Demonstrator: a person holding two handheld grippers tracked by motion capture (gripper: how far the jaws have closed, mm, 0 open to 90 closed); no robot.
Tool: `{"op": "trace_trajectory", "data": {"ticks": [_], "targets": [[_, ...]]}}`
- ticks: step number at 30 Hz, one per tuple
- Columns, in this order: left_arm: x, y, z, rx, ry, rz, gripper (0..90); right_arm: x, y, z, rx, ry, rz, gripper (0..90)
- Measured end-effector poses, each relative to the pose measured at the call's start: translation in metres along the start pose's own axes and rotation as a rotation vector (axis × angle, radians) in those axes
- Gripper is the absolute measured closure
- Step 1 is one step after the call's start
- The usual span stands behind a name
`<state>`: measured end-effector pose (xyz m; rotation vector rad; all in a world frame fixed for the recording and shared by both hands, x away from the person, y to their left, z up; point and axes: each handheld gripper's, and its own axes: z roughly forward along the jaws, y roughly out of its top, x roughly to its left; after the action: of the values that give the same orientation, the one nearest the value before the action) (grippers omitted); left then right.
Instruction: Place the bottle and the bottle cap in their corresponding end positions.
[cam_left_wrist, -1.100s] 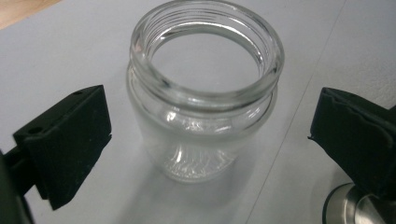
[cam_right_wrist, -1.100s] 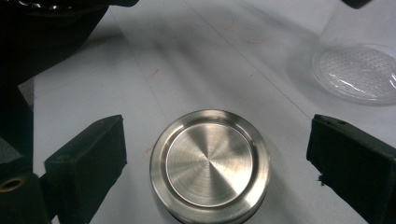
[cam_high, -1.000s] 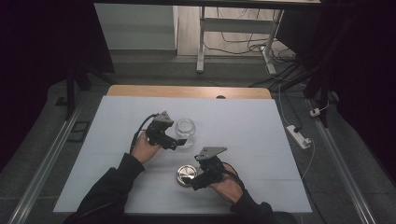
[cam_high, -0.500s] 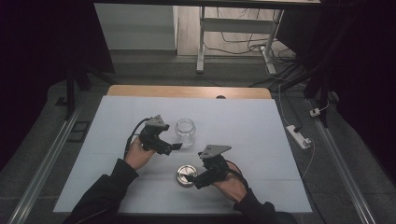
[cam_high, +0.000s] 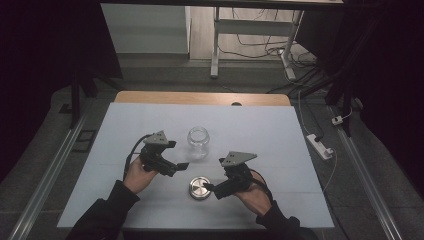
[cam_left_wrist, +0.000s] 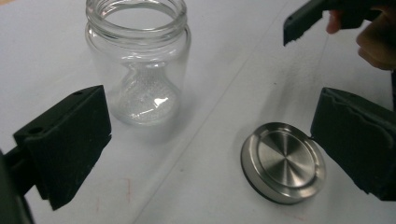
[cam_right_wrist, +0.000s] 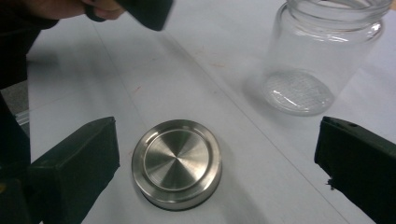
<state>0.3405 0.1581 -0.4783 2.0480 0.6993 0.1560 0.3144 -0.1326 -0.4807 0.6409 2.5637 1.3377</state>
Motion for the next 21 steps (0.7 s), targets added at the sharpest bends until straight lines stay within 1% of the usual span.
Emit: {"op": "trace_trajectory", "data": {"ticks": [2,5,11,15,17,21], "targets": [[-0.003,-0.002,-0.004,-0.005,-0.006,0.004,0.0,-0.001,0.000,-0.002,0.003,-0.004,0.000,0.1],[-0.008,-0.005,-0.010,-0.005,-0.005,-0.001,0.0,-0.001,-0.001,-0.004,0.009,-0.007,-0.001,0.1],[-0.017,-0.015,-0.020,0.011,-0.010,-0.005,0.0,0.000,-0.003,-0.008,0.018,-0.011,-0.001,0.1],[-0.023,-0.024,-0.029,0.019,0.003,-0.005,0.0,0.000,-0.004,-0.012,0.016,-0.014,0.001,0.1],[-0.026,-0.028,-0.035,0.013,0.022,-0.001,0.0,0.000,-0.005,-0.014,0.017,-0.015,0.003,0.1],[-0.030,-0.037,-0.044,0.004,0.031,-0.011,0.0,0.000,-0.008,-0.019,0.019,-0.029,0.002,0.0]]}}
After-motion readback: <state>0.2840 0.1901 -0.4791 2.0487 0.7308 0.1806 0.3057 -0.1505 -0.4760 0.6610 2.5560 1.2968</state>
